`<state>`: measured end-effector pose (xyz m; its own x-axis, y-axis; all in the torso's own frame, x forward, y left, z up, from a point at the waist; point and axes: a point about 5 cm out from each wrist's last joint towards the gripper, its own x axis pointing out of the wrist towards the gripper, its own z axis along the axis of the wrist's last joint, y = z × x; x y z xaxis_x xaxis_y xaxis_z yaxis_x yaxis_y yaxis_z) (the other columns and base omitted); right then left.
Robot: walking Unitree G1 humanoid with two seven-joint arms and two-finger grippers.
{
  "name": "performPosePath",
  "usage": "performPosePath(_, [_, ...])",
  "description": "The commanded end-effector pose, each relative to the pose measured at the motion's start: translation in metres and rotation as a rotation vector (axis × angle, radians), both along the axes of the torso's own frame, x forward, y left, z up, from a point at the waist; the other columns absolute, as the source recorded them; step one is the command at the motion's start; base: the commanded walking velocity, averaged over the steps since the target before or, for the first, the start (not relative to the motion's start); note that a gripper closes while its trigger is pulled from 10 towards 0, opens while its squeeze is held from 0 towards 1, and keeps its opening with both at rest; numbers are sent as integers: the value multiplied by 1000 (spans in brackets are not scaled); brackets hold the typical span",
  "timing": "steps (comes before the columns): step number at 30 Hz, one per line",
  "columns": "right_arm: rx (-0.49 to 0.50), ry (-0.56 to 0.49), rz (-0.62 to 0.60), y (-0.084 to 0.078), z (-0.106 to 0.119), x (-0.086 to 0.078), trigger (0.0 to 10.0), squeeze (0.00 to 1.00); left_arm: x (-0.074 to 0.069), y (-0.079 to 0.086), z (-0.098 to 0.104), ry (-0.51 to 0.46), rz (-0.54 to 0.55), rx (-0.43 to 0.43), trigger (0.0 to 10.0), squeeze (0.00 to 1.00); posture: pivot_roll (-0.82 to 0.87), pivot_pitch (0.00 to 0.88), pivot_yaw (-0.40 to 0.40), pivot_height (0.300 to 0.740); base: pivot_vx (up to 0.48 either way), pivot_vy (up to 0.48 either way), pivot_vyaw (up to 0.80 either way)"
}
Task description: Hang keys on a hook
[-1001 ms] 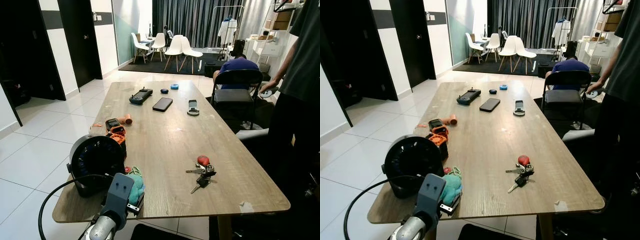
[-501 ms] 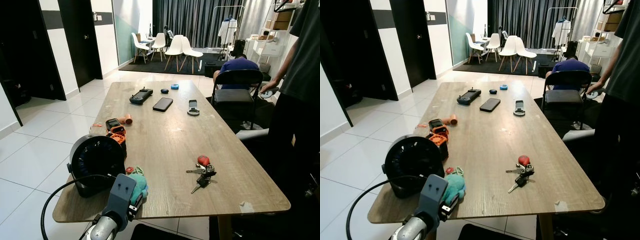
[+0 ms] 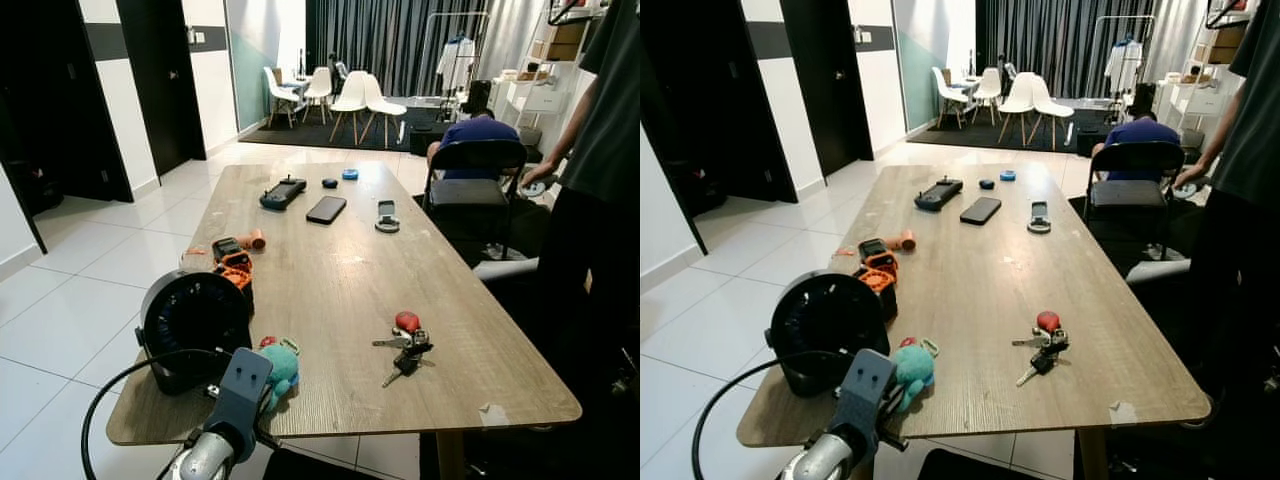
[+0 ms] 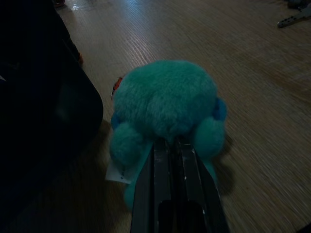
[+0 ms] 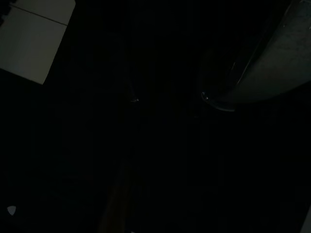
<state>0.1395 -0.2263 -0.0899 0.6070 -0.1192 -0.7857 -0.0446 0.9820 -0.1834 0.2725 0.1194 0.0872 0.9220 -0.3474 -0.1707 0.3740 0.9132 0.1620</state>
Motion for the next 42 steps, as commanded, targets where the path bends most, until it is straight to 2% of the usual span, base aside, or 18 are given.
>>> performPosePath(1, [4,18,-1,2,-2,-4,10000,0,-4,4,-11,49,-6,33,0,0,45,38,22,740,0,0,0])
performPosePath(4, [4,18,1,3,-2,-4,10000,0,-5,3,-11,46,-18,10,0,0,45,34,22,740,0,0,0])
performPosePath(8, [1,19,4,2,-2,-3,10000,0,-6,1,-4,18,-94,-74,0,0,45,32,19,740,0,0,0])
performPosePath(11, [-1,18,4,2,-2,-3,10000,0,-9,-4,6,-23,-203,-170,0,0,45,32,19,740,0,0,0])
performPosePath(13, [-2,17,5,1,-2,-3,10000,0,-18,-11,21,-33,-362,-317,0,0,45,32,19,740,0,0,0])
performPosePath(14, [-2,17,5,1,-2,-3,10000,0,-18,-11,21,-33,-362,-317,0,0,45,32,19,740,0,0,0])
performPosePath(15, [-2,17,5,1,-2,-3,10000,0,-23,-14,26,-35,-440,-363,9373,0,45,32,19,740,0,0,0])
performPosePath(16, [-3,17,5,1,-2,-2,10000,0,-29,-14,31,-27,-531,-393,10000,0,44,32,18,740,0,0,0])
performPosePath(18, [-4,15,4,1,-1,-2,10000,0,-34,-8,35,-20,-599,-427,10000,0,42,32,19,740,0,0,0])
performPosePath(22, [-4,14,1,1,-1,-2,10000,0,-35,6,40,-43,-631,-446,10000,0,39,33,21,740,0,0,0])
performPosePath(26, [-3,16,-1,1,-2,-3,10000,0,-46,19,23,45,-738,-288,10000,0,40,35,22,740,0,0,0])
performPosePath(27, [-2,17,-1,1,-2,-4,10000,0,-50,27,13,93,-748,-213,10000,0,39,36,22,740,0,0,0])
performPosePath(29, [-2,17,-1,1,-2,-4,10000,0,-50,31,10,111,-746,-191,10000,0,39,36,22,740,0,0,0])
performPosePath(31, [-2,18,-2,1,-2,-4,10000,0,-57,43,-7,179,-772,-61,10000,0,39,37,22,740,0,0,0])
performPosePath(33, [-2,17,-4,1,-2,-4,10000,0,-65,53,-19,241,-791,8,10000,0,35,40,23,740,0,0,0])
performPosePath(38, [-2,17,-6,0,-2,-5,10000,0,-73,63,-28,284,-770,8,10000,0,39,44,19,740,0,0,0])
performPosePath(40, [-2,18,-4,0,-2,-5,10000,0,-84,68,-36,337,-794,20,10000,0,45,49,17,740,0,0,0])
performPosePath(42, [-2,18,-4,0,-2,-5,10000,0,-84,68,-36,337,-794,20,10000,0,45,49,17,740,0,0,0])
